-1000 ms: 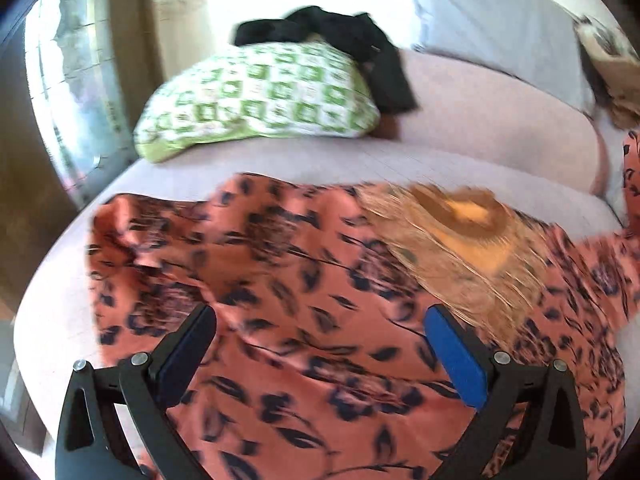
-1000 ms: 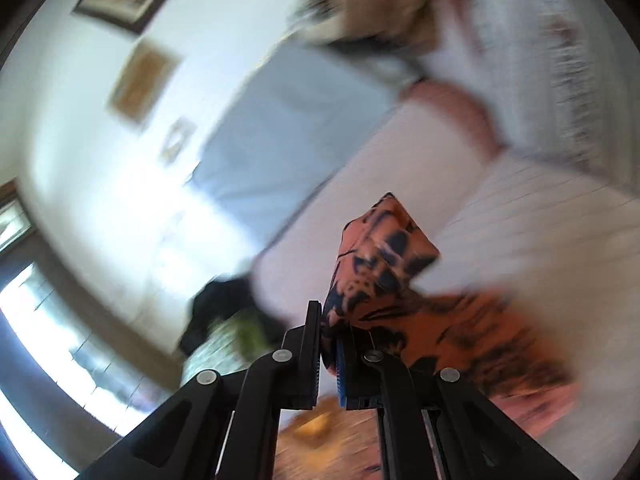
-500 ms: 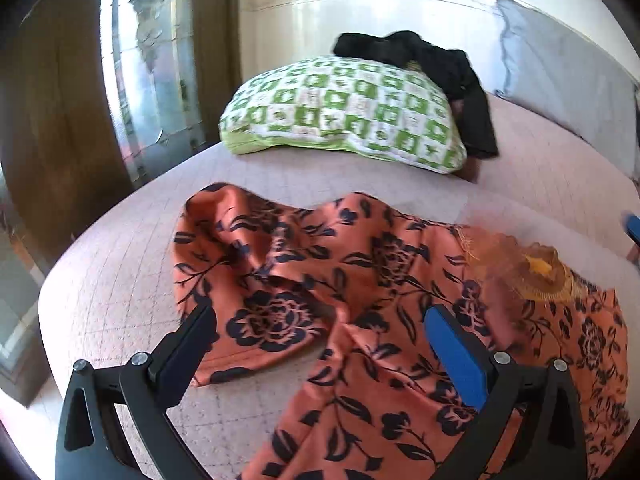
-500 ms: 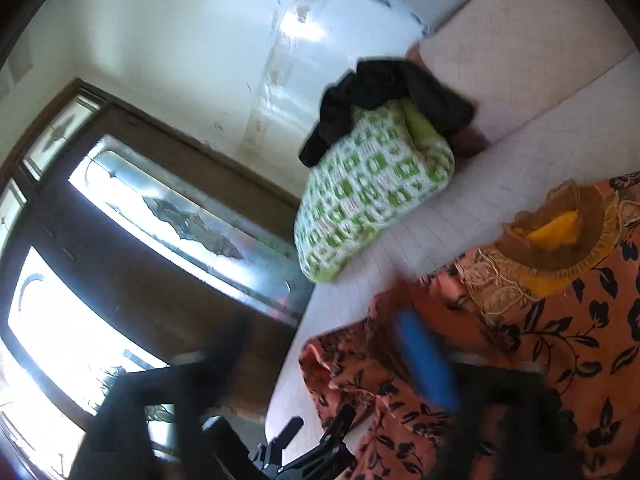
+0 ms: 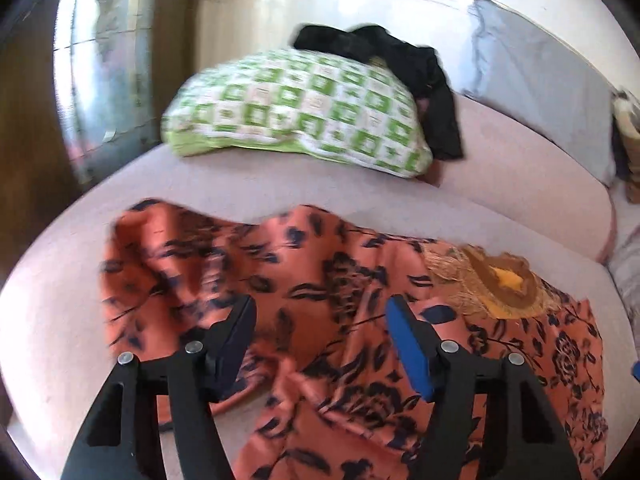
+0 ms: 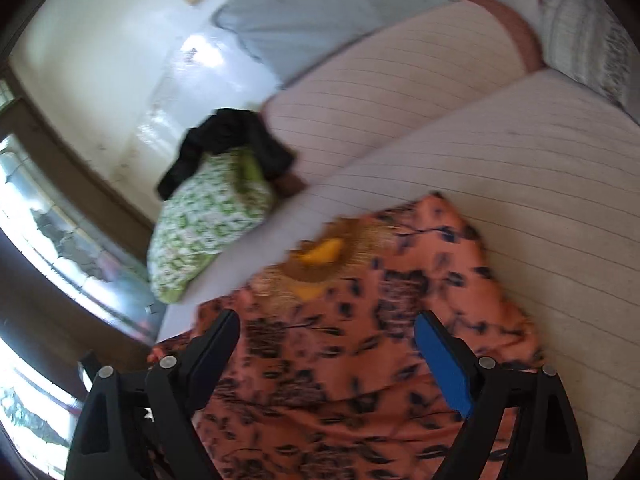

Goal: Fold small clothes

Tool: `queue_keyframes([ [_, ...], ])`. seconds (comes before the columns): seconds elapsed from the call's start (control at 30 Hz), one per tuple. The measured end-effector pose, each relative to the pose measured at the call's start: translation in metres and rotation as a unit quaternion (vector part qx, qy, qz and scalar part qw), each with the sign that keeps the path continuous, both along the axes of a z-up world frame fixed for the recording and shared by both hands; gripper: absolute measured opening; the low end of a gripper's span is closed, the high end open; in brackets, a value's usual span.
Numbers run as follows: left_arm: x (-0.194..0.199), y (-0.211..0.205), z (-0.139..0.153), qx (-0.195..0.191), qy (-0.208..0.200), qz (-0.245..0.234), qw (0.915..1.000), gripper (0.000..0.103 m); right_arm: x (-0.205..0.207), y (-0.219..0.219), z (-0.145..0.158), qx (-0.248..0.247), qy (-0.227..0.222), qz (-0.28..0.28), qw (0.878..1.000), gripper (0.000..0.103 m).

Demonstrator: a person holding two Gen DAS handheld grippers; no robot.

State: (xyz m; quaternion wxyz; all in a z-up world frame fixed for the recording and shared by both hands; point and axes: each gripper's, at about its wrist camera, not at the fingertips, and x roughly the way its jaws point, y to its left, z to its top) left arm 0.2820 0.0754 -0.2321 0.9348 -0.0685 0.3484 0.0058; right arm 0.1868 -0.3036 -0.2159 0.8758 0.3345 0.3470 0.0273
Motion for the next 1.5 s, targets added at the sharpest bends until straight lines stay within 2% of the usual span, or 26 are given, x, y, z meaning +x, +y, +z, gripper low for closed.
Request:
queue_keyframes([
  [0.07,0.013,-0.009,-0.006,0.008,0.014,-0.030,0.9994,0.069,0.006,-0.013,-0.011,0.011,0.022,-0.002,1.000,0.090],
  [0.17,0.031,-0.020,-0.021,0.037,0.043,-0.038,0.9976,0.078,0.016,-0.024,-0.028,0.014,0.050,-0.004,0.999,0.090],
  [0.27,0.043,-0.027,-0.034,0.052,0.066,-0.055,0.9950,0.078,0.019,-0.028,-0.034,-0.005,0.060,0.001,0.998,0.090],
  [0.37,0.050,-0.033,-0.044,0.075,0.078,-0.062,0.9921,0.077,0.030,-0.022,-0.043,0.003,0.067,0.013,0.998,0.090],
  [0.43,0.051,-0.034,-0.045,0.061,0.078,-0.083,0.9916,0.070,0.035,-0.020,-0.048,0.004,0.076,0.014,0.997,0.090],
  [0.5,0.052,-0.036,-0.048,0.050,0.085,-0.099,0.9902,0.041,0.039,-0.021,-0.055,0.004,0.087,0.013,0.996,0.090],
  [0.53,0.054,-0.037,-0.050,0.044,0.092,-0.107,0.9891,0.033,0.042,-0.022,-0.060,0.004,0.090,0.011,0.996,0.090],
  [0.57,0.056,-0.038,-0.053,0.038,0.099,-0.113,0.9879,0.018,0.044,-0.024,-0.064,0.007,0.093,0.008,0.996,0.090],
  [0.73,0.057,-0.042,-0.055,0.041,0.103,-0.118,0.9868,0.015,0.051,-0.035,-0.096,0.051,0.127,0.008,0.991,0.089],
  [0.77,0.058,-0.043,-0.055,0.041,0.106,-0.119,0.9864,0.020,0.050,-0.036,-0.098,0.052,0.126,0.006,0.991,0.085],
  [0.8,0.059,-0.042,-0.057,0.040,0.111,-0.122,0.9855,0.035,0.050,-0.036,-0.098,0.045,0.126,0.003,0.991,0.076],
  [0.83,0.059,-0.044,-0.059,0.040,0.115,-0.124,0.9848,0.041,0.049,-0.036,-0.096,0.032,0.131,0.001,0.991,0.070],
  [0.9,0.058,-0.046,-0.059,0.049,0.107,-0.126,0.9849,0.041,0.047,-0.038,-0.095,0.017,0.137,-0.006,0.990,0.033],
  [0.93,0.056,-0.048,-0.058,0.050,0.104,-0.130,0.9847,0.033,0.046,-0.040,-0.096,0.016,0.141,-0.012,0.990,0.028],
  [0.97,0.055,-0.049,-0.057,0.051,0.100,-0.131,0.9850,0.012,0.044,-0.043,-0.095,0.019,0.138,-0.021,0.990,0.028],
  [1.0,0.054,-0.048,-0.055,0.051,0.095,-0.129,0.9857,0.010,0.042,-0.043,-0.094,0.018,0.133,-0.027,0.991,0.028],
  [1.17,0.047,-0.037,-0.039,0.033,0.055,-0.107,0.9922,0.006,0.038,-0.041,-0.074,-0.007,0.081,-0.037,0.996,0.028],
  [1.23,0.044,-0.030,-0.029,0.021,0.036,-0.095,0.9946,0.006,0.043,-0.036,-0.077,-0.006,0.086,-0.027,0.996,0.028],
  [1.27,0.045,-0.028,-0.026,0.024,0.033,-0.088,0.9953,0.006,0.047,-0.034,-0.083,-0.005,0.099,-0.021,0.995,0.028],
  [1.3,0.047,-0.025,-0.026,0.028,0.032,-0.079,0.9960,0.006,0.055,-0.032,-0.097,0.000,0.134,-0.009,0.991,0.029],
  [1.33,0.049,-0.021,-0.026,0.028,0.034,-0.069,0.9966,0.006,0.056,-0.032,-0.104,0.001,0.143,-0.009,0.990,0.027],
  [1.47,0.053,-0.010,-0.029,0.036,0.043,-0.039,0.9977,0.006,0.054,-0.029,-0.091,-0.016,0.122,-0.012,0.992,0.027],
  [1.5,0.053,-0.009,-0.028,0.044,0.042,-0.034,0.9976,0.006,0.050,-0.027,-0.084,-0.013,0.101,-0.015,0.995,0.029],
])
